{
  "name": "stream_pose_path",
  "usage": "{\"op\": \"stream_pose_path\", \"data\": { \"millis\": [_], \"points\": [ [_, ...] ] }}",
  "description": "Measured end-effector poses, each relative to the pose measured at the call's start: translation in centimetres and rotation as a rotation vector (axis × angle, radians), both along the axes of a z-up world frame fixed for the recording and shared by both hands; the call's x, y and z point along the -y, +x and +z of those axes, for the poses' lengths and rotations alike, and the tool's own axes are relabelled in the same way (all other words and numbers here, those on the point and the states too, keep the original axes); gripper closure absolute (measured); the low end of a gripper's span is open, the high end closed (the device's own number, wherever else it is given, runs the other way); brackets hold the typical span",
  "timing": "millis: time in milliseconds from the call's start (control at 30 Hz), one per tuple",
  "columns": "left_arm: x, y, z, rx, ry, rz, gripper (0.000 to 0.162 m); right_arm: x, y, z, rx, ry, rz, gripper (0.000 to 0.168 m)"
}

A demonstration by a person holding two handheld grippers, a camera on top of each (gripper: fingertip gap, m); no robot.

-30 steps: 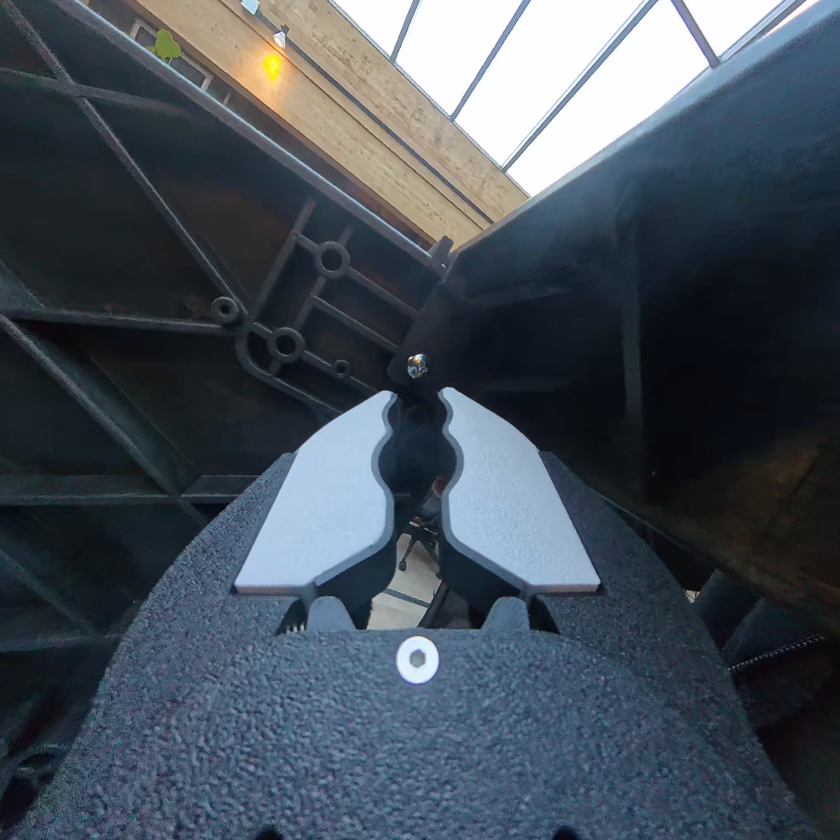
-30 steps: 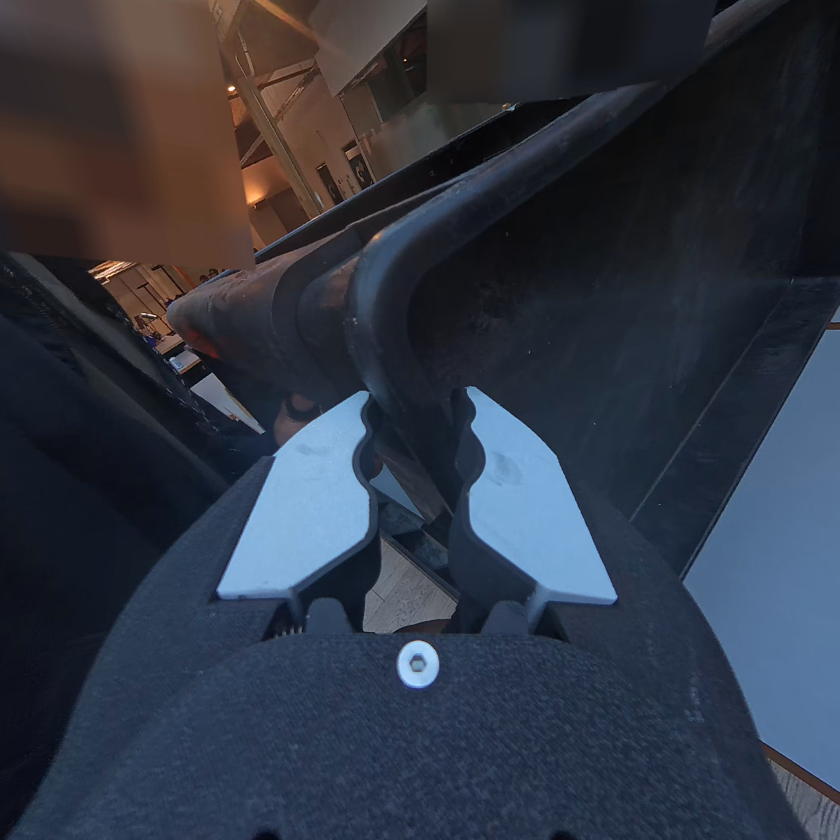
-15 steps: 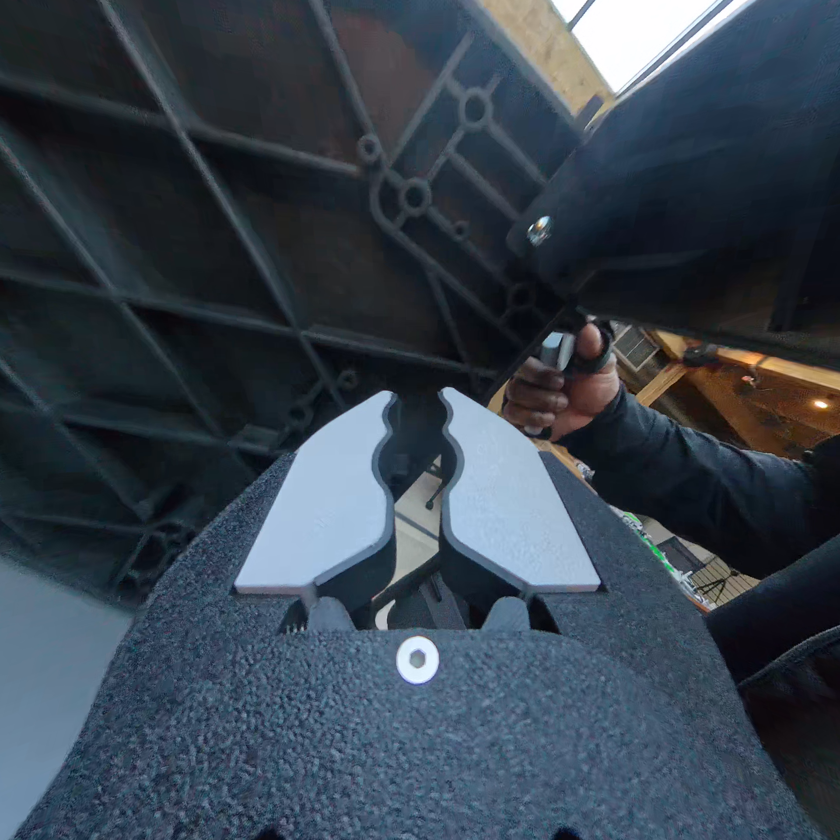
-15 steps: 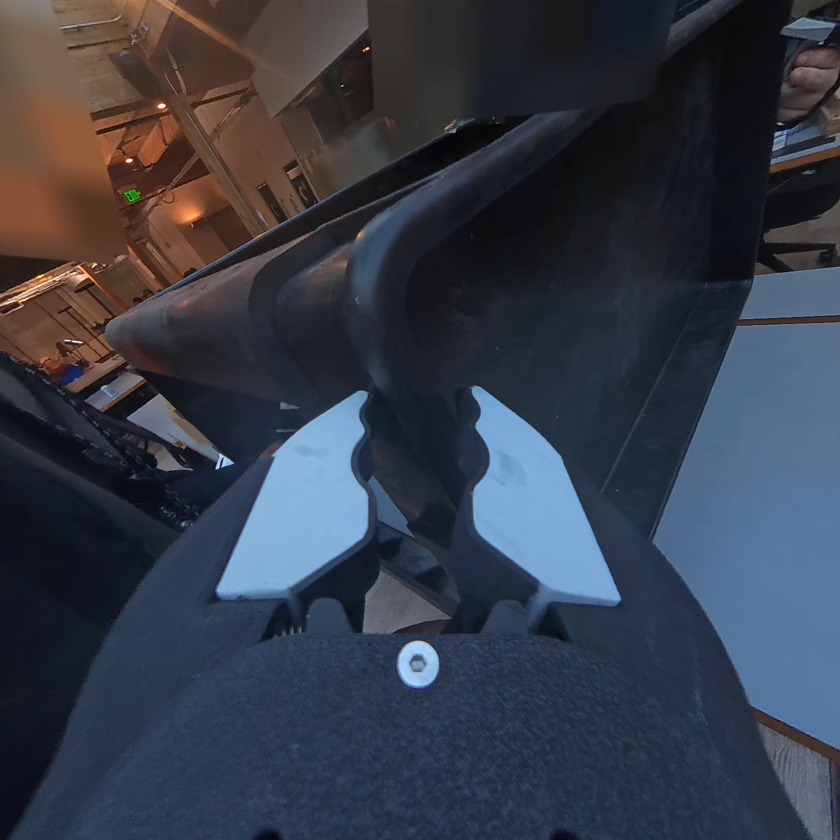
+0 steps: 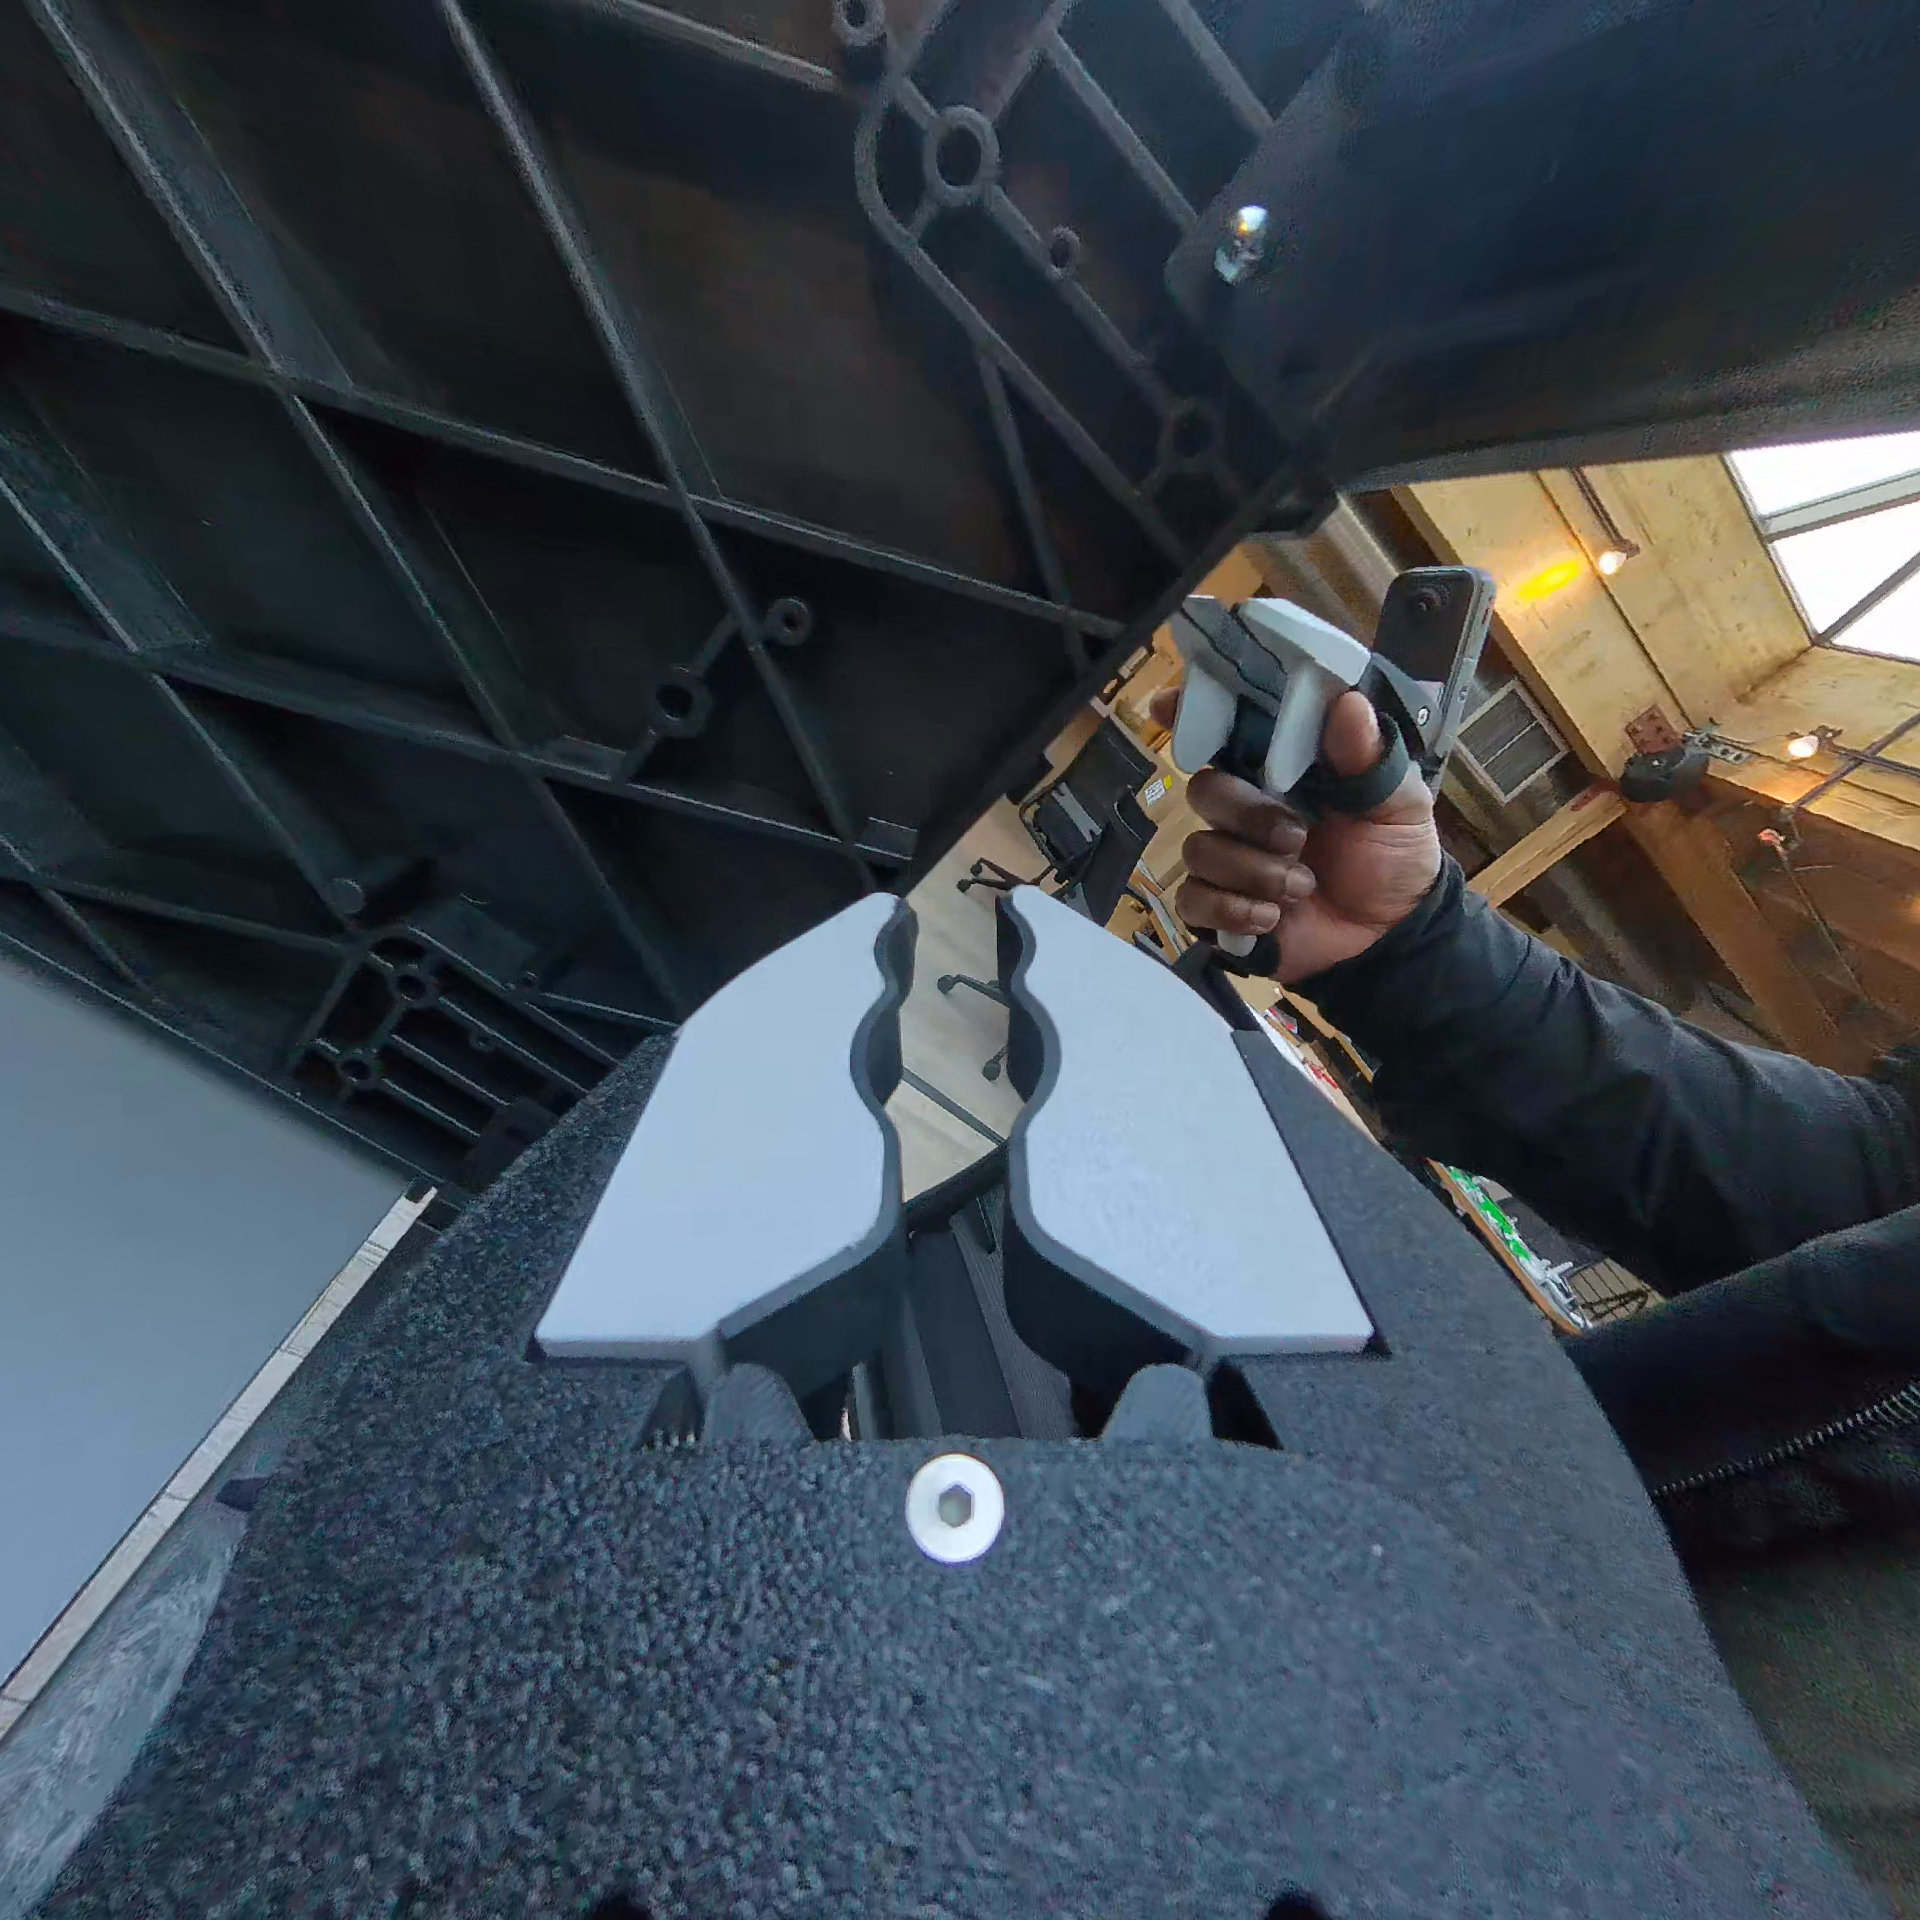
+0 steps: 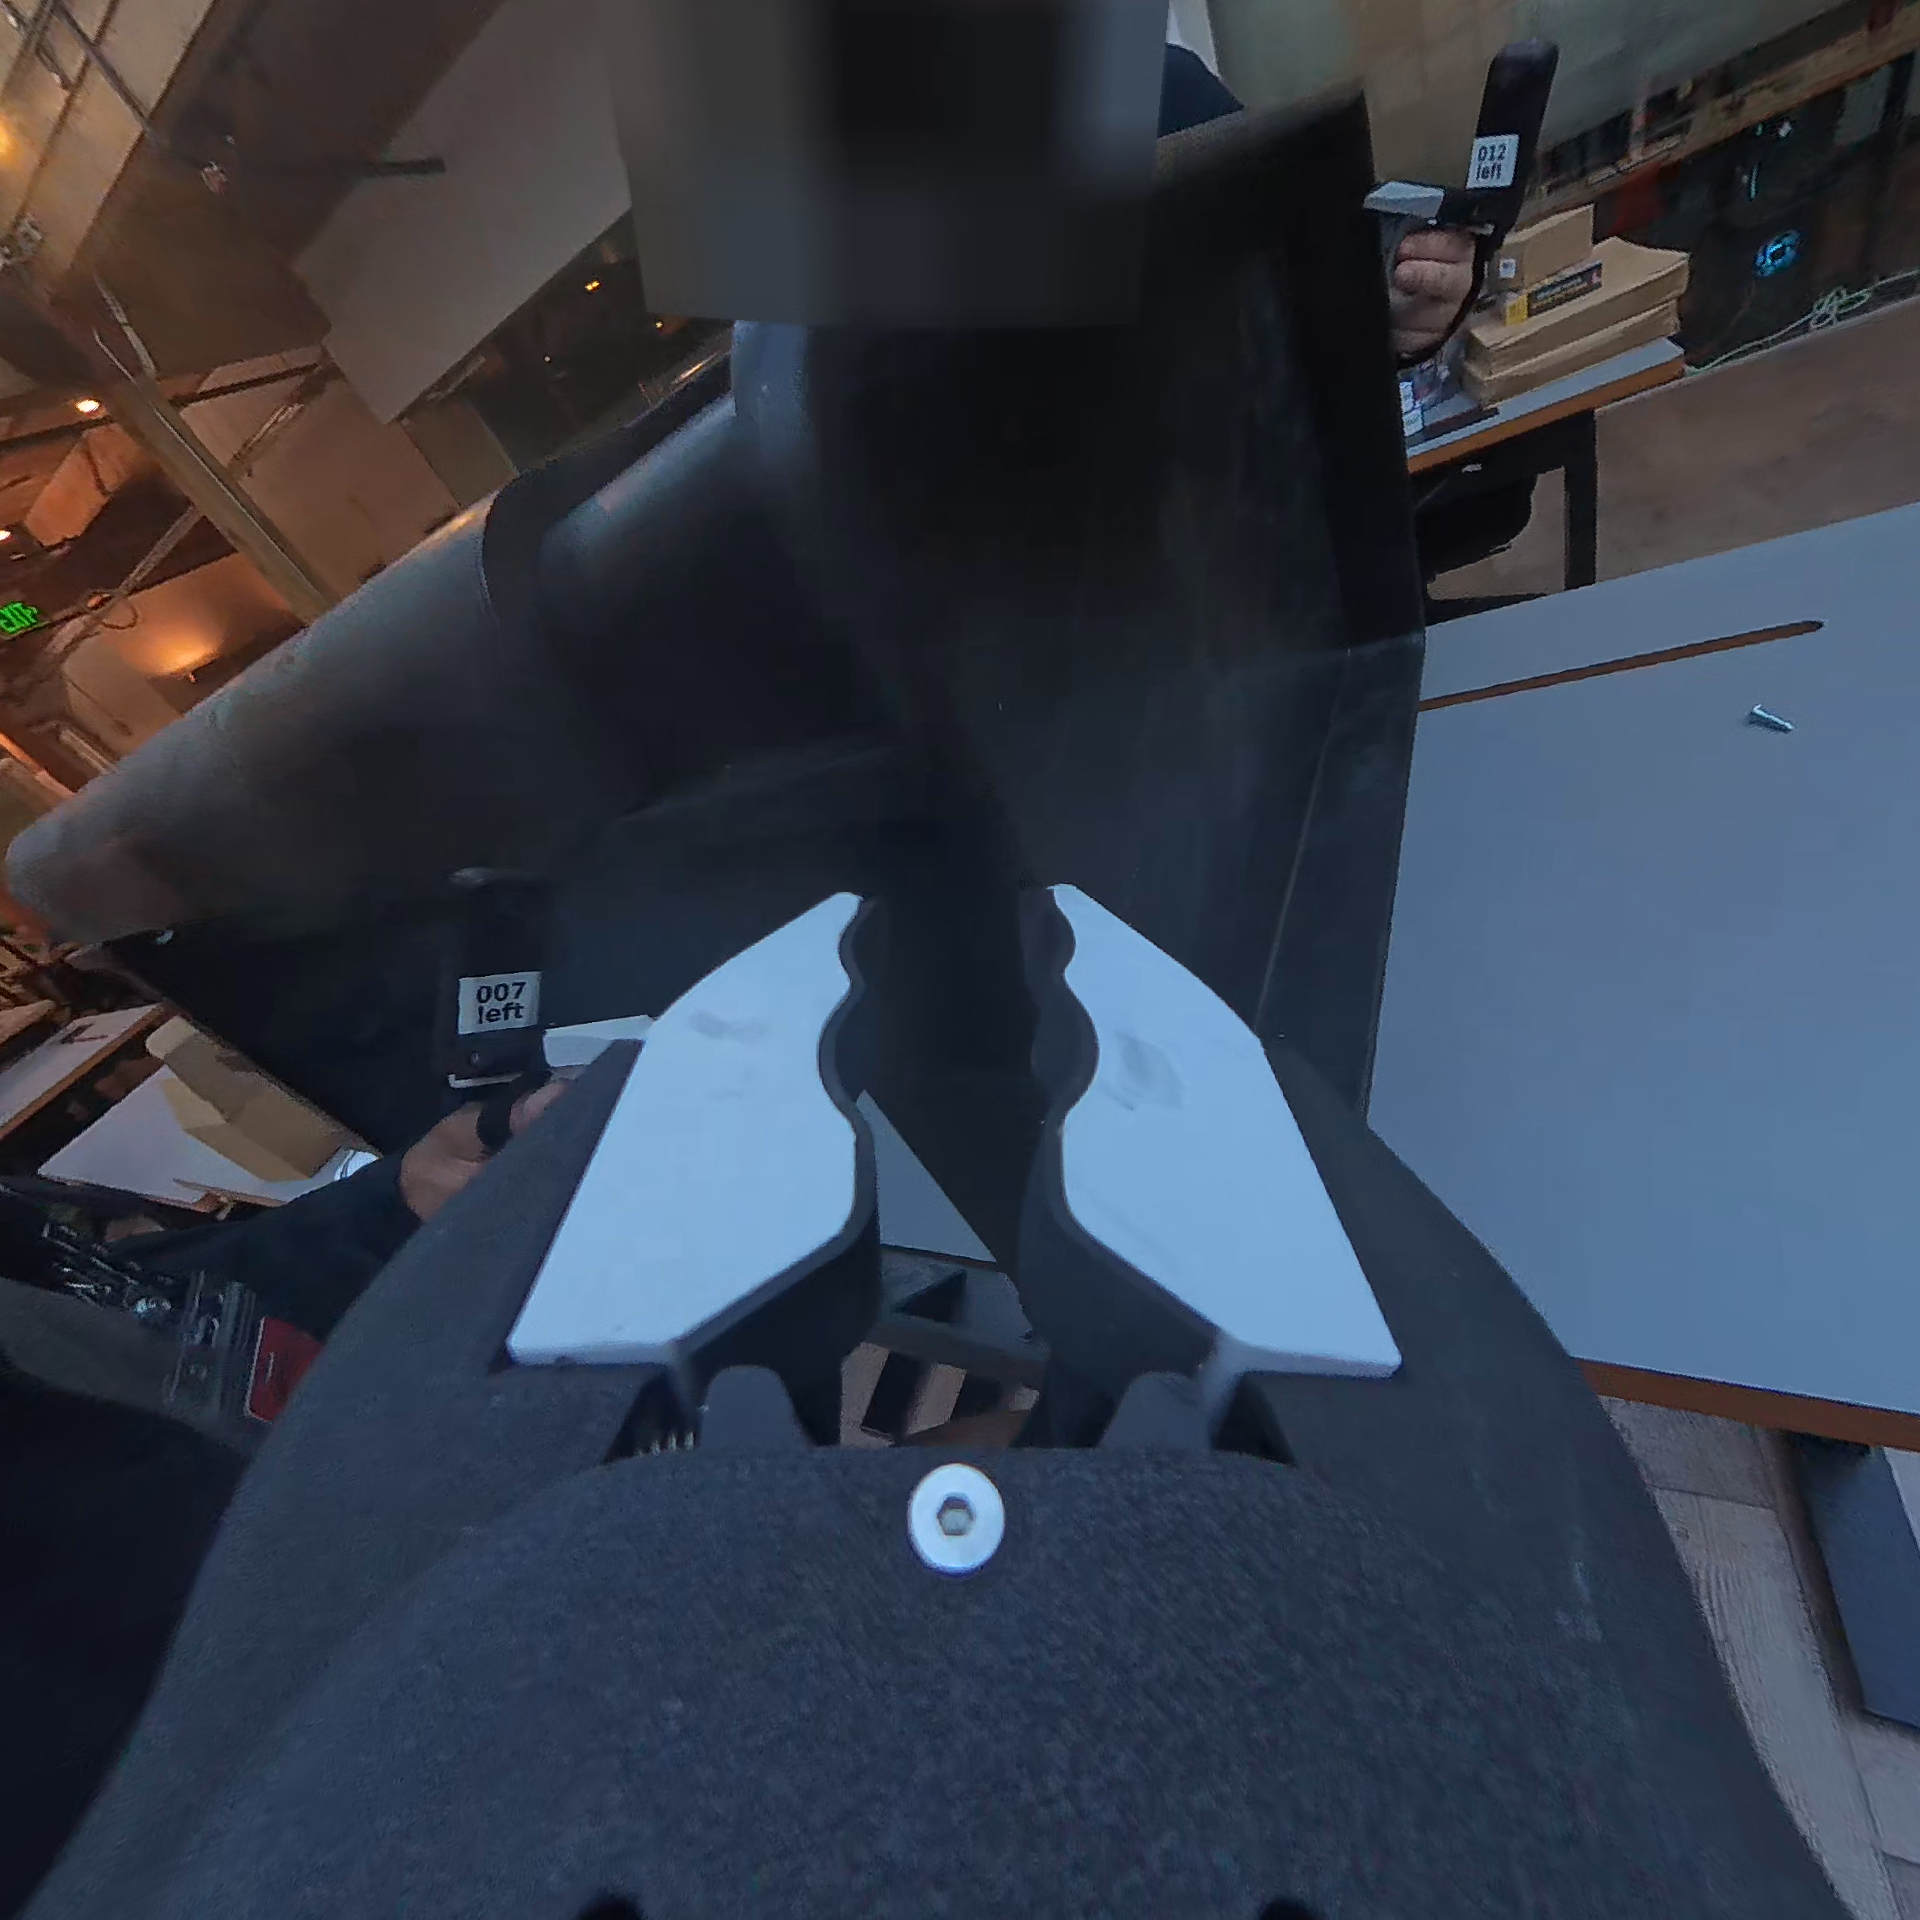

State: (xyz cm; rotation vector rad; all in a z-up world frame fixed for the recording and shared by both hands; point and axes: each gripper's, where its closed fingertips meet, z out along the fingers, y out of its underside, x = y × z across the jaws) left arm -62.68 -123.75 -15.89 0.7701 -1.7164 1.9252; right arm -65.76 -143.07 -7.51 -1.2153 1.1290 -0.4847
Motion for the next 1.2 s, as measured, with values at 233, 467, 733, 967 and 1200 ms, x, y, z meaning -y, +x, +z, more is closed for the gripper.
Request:
{"op": "stream_pose_path", "data": {
  "millis": [233,467,733,967,1200],
  "points": [
    [-0.2,-1.8,0.5,0.016,0.002,-0.025,0.147,-3.9,-1.0,-1.7,-0.012,0.020,0.053,0.138],
    [-0.5,-2.8,0.7,0.013,-0.004,-0.022,0.147,-5.5,-1.6,-2.3,-0.027,0.068,0.092,0.138],
    [-0.8,-3.2,0.8,0.006,-0.024,-0.002,0.147,-6.6,-1.9,-2.4,-0.046,0.070,0.145,0.139],
    [-1.3,-3.4,0.8,-0.005,-0.035,0.009,0.147,-6.9,-1.4,-1.9,-0.043,0.085,0.159,0.139],
    [-1.5,-3.4,0.9,-0.009,-0.046,0.004,0.147,-7.3,-1.0,-1.8,-0.048,0.068,0.171,0.139]
  ]
}}
